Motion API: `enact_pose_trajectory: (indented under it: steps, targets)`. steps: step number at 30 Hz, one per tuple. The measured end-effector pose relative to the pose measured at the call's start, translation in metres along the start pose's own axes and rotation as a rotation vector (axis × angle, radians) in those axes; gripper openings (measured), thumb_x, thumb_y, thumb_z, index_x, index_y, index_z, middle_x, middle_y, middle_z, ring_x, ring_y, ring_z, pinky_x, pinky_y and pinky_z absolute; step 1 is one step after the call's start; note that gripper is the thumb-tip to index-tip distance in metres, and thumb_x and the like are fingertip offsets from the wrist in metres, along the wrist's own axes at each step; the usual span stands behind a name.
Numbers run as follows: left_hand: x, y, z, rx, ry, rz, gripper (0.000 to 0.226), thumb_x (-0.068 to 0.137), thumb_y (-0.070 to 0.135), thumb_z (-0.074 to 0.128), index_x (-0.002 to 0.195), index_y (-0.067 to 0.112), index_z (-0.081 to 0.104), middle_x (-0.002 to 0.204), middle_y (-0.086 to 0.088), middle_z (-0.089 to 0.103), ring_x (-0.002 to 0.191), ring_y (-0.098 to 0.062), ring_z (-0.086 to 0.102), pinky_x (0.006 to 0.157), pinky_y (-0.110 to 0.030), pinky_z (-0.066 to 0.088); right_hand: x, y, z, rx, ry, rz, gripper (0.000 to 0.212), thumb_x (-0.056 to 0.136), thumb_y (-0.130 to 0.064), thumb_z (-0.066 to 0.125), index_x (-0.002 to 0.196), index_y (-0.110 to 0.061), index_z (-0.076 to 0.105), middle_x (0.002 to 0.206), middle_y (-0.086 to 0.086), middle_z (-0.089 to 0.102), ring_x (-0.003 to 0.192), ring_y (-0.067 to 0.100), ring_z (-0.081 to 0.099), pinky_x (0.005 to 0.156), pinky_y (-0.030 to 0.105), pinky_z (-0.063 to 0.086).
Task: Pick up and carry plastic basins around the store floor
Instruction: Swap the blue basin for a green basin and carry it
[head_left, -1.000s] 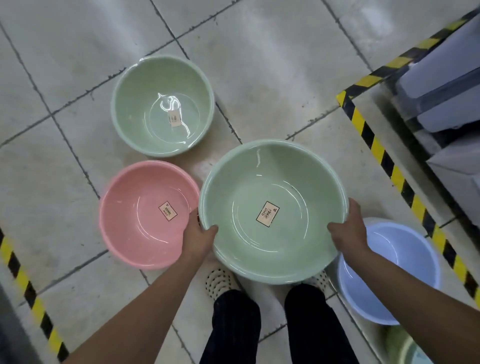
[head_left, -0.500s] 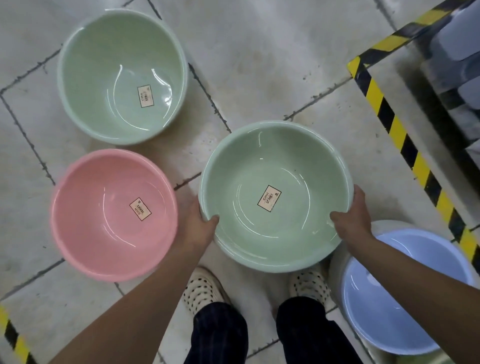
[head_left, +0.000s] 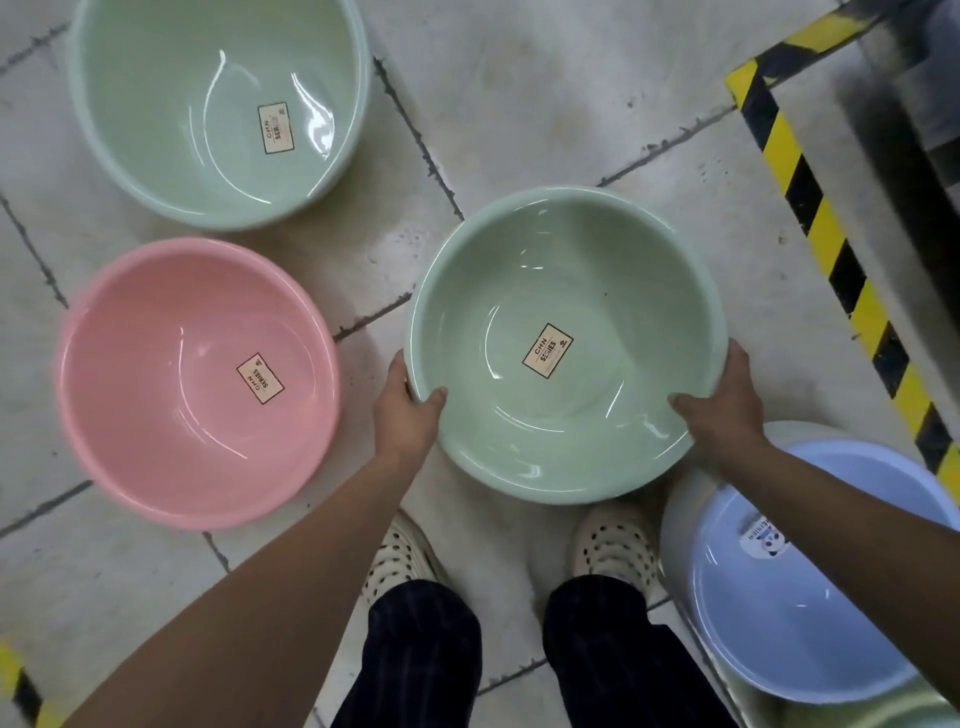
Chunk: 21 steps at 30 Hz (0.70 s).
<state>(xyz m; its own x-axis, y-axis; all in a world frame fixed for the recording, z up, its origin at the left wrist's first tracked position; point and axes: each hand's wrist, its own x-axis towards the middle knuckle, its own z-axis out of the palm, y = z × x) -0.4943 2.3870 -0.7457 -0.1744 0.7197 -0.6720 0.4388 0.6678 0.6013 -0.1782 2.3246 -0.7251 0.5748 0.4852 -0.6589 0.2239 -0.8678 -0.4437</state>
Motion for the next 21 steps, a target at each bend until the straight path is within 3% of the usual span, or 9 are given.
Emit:
enact_pose_trajectory:
  steps: [4, 7, 11, 16, 18, 21]
  targets:
    - [-0.009, 0.004, -0.024, -0.050, -0.062, -0.052, 0.047, 0.083, 0.009, 0.068, 0.126, 0.025, 0.059, 0.103, 0.002, 0.072, 0.097, -0.020, 0.069, 0.085, -0.038, 0.058, -0.020, -0.013, -0.014, 0.049, 0.016, -0.026, 0.072, 0.079, -0.001, 0.066, 0.141, -0.029, 0.042, 0.110, -0.005, 0.057, 0.097, 0.020, 0.055, 0.080, 0.027, 0.040]
    - [-0.035, 0.013, -0.049, -0.125, -0.051, -0.086, 0.048, 0.083, 0.007, 0.069, 0.128, 0.020, 0.061, 0.104, 0.003, 0.072, 0.099, -0.022, 0.070, 0.085, -0.038, 0.058, -0.045, -0.037, -0.027, 0.088, 0.011, -0.043, 0.071, 0.080, 0.001, 0.064, 0.141, -0.031, 0.042, 0.111, -0.004, 0.057, 0.097, 0.021, 0.055, 0.080, 0.030, 0.043]
    - [-0.066, 0.039, -0.095, -0.212, 0.009, -0.059, 0.059, 0.082, 0.004, 0.067, 0.133, 0.033, 0.055, 0.109, 0.007, 0.070, 0.099, -0.013, 0.068, 0.087, -0.037, 0.058, -0.080, -0.088, -0.035, 0.089, 0.003, -0.097, 0.074, 0.080, -0.001, 0.064, 0.142, -0.034, 0.040, 0.115, -0.004, 0.057, 0.100, 0.022, 0.056, 0.083, 0.033, 0.047]
    - [-0.091, 0.066, -0.175, -0.295, 0.140, -0.030, 0.059, 0.084, 0.004, 0.066, 0.134, 0.034, 0.054, 0.106, 0.005, 0.070, 0.097, -0.014, 0.068, 0.085, -0.034, 0.058, -0.125, -0.170, -0.020, 0.053, -0.084, -0.193, 0.075, 0.078, -0.004, 0.064, 0.137, -0.043, 0.039, 0.118, -0.002, 0.060, 0.102, 0.029, 0.060, 0.085, 0.045, 0.054]
    - [-0.100, 0.069, -0.208, -0.291, 0.207, -0.022, 0.059, 0.084, 0.005, 0.066, 0.134, 0.034, 0.053, 0.104, 0.008, 0.070, 0.096, -0.012, 0.067, 0.080, -0.027, 0.056, -0.143, -0.198, -0.007, 0.031, -0.125, -0.251, 0.075, 0.077, -0.004, 0.064, 0.137, -0.042, 0.039, 0.117, -0.002, 0.061, 0.101, 0.028, 0.060, 0.084, 0.044, 0.055]
    - [-0.110, 0.059, -0.252, -0.305, 0.296, -0.031, 0.058, 0.083, 0.008, 0.067, 0.133, 0.034, 0.054, 0.108, 0.007, 0.070, 0.099, -0.016, 0.067, 0.085, -0.034, 0.056, -0.168, -0.236, 0.019, 0.007, -0.193, -0.318, 0.074, 0.080, -0.003, 0.062, 0.141, -0.038, 0.039, 0.116, -0.004, 0.059, 0.099, 0.024, 0.058, 0.082, 0.035, 0.049]
